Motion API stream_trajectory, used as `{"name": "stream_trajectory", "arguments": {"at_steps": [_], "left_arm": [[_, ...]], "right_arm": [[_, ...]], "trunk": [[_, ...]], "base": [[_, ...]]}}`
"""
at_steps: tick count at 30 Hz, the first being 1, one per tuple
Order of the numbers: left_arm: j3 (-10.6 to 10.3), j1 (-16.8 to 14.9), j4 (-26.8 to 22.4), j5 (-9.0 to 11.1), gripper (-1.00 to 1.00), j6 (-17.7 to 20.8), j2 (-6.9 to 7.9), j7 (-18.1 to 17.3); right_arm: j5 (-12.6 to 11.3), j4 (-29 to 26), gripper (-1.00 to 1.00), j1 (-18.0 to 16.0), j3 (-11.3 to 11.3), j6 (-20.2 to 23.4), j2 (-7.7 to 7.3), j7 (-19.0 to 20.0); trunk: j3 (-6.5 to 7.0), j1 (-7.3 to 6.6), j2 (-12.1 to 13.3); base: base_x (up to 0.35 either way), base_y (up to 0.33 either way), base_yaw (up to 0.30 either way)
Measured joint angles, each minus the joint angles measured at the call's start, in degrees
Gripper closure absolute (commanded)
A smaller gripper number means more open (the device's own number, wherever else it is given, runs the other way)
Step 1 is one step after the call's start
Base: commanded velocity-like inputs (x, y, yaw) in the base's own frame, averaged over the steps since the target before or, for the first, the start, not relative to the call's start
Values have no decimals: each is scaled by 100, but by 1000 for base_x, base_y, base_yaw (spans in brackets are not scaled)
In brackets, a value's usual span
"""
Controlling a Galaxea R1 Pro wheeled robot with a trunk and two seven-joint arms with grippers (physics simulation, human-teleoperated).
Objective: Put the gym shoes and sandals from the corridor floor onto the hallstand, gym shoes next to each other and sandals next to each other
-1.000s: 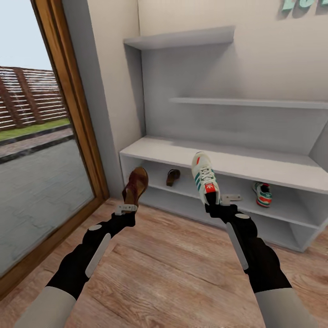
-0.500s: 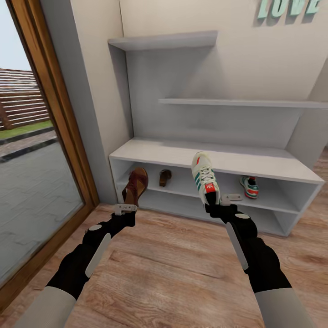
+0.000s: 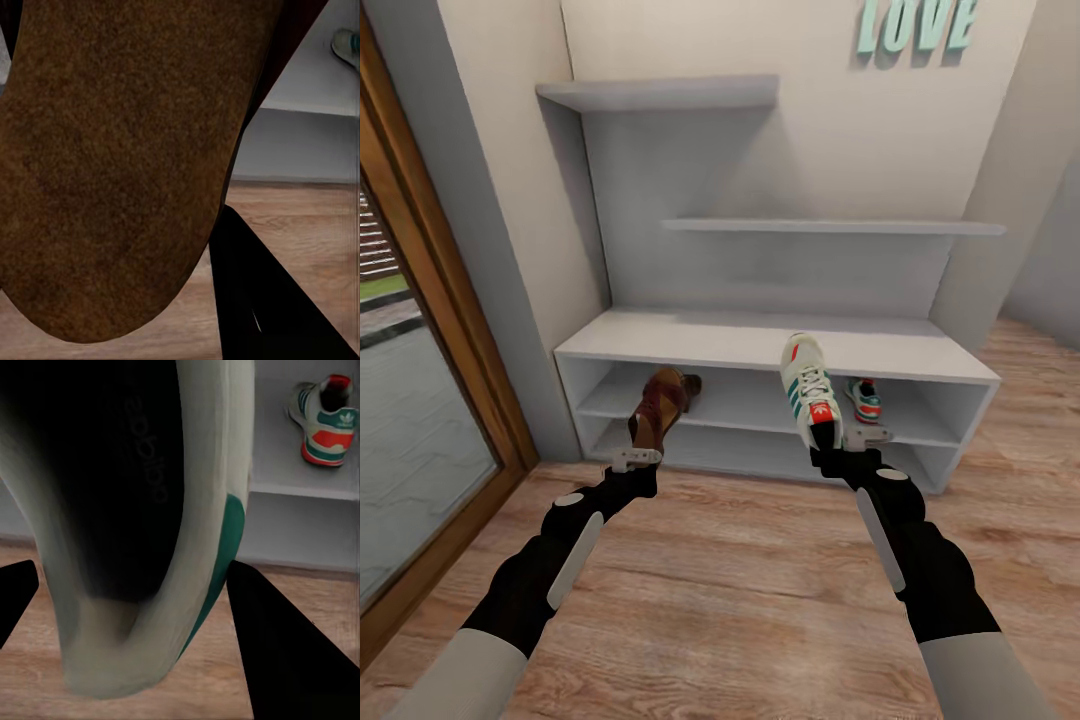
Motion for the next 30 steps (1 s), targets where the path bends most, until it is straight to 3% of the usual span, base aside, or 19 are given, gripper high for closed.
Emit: {"name": "stream_trajectory", "arguments": {"at_steps": [10, 27, 30], "left_arm": [[1, 0, -3, 2, 100, 4, 3, -1], [1, 1, -3, -2, 100, 1, 3, 5], [11, 2, 250, -17, 100, 0, 4, 18]], "right_arm": [[1, 2, 100, 0, 8, 1, 2, 0], [0, -2, 100, 0, 1, -2, 3, 0], [9, -18, 100, 1, -54, -1, -22, 2]], "trunk": [[19, 0, 0], [20, 0, 0], [20, 0, 0]], "base": [[0, 90, -223], [0, 19, -10], [0, 0, 0]]}}
